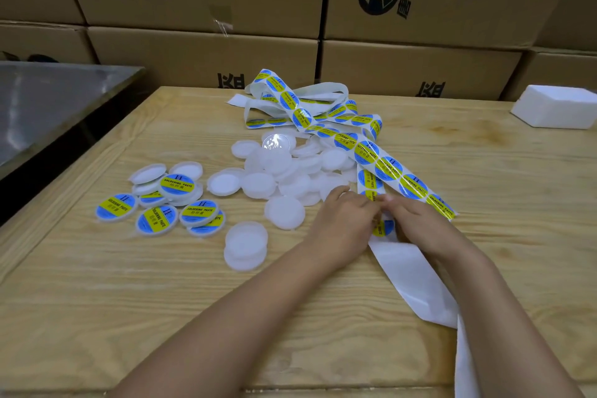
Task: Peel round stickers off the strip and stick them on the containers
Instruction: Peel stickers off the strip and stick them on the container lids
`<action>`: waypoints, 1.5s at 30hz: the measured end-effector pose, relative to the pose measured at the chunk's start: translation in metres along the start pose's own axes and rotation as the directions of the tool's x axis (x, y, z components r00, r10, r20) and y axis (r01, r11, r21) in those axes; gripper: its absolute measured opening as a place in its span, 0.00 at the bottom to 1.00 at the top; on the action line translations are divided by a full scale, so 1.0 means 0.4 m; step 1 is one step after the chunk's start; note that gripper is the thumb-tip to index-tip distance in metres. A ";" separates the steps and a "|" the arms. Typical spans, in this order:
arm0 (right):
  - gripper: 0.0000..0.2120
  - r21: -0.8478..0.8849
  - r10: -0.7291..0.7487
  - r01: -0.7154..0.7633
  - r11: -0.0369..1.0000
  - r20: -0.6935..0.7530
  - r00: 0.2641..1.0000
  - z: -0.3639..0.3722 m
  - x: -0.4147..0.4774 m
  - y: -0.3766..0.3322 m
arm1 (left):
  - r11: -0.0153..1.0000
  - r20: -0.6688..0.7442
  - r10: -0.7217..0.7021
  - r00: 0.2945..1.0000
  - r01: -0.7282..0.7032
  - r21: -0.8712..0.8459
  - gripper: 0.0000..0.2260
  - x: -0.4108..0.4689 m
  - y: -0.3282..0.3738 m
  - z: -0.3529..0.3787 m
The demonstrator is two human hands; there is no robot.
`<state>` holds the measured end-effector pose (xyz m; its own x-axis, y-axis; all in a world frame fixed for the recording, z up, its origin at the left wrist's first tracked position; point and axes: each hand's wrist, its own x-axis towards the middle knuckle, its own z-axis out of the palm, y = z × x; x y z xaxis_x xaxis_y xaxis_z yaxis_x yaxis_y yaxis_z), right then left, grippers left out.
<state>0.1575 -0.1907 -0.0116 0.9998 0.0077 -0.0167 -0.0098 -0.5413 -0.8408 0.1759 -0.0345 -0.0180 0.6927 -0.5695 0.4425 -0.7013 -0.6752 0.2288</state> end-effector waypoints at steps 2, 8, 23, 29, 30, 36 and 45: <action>0.11 -0.070 -0.008 0.011 0.997 0.045 0.999 0.003 0.011 0.003 | 0.996 -0.081 -0.015 0.997 0.008 -0.086 0.06 -0.015 0.000 -0.019; 0.19 -0.099 0.061 -0.044 0.994 0.169 0.984 0.010 0.029 -0.013 | 0.985 -0.211 -0.045 0.976 0.008 -0.172 0.04 -0.061 -0.019 -0.048; 0.39 -0.806 0.201 0.145 0.573 0.311 0.929 -0.053 0.049 -0.101 | 0.399 -0.060 -0.659 0.750 0.282 -0.872 0.12 -0.075 -0.088 -0.124; 0.08 0.110 -0.036 0.038 0.993 -0.022 0.999 0.012 0.045 -0.174 | 0.260 -0.039 -0.693 0.720 0.198 -0.945 0.10 -0.079 -0.101 -0.124; 0.06 0.237 -0.025 0.032 0.971 -0.030 0.999 0.036 0.037 -0.176 | 0.248 -0.037 -0.696 0.717 0.192 -0.950 0.09 -0.080 -0.102 -0.124; 0.05 0.390 -0.007 0.067 0.918 -0.153 0.988 0.122 0.031 -0.150 | 0.284 -0.020 -0.644 0.765 0.215 -0.935 0.09 -0.093 -0.108 -0.131; 0.05 0.445 -0.034 0.198 0.874 -0.350 0.936 0.149 0.035 -0.105 | 0.804 -0.233 -0.557 0.797 0.447 -0.392 0.20 -0.109 -0.140 -0.134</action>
<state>0.1711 -0.1178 -0.0088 0.9418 -0.2683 0.2024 0.1825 -0.0974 -0.9784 0.1759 0.0533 -0.0036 0.9036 0.0312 0.4272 -0.3201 -0.6135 0.7219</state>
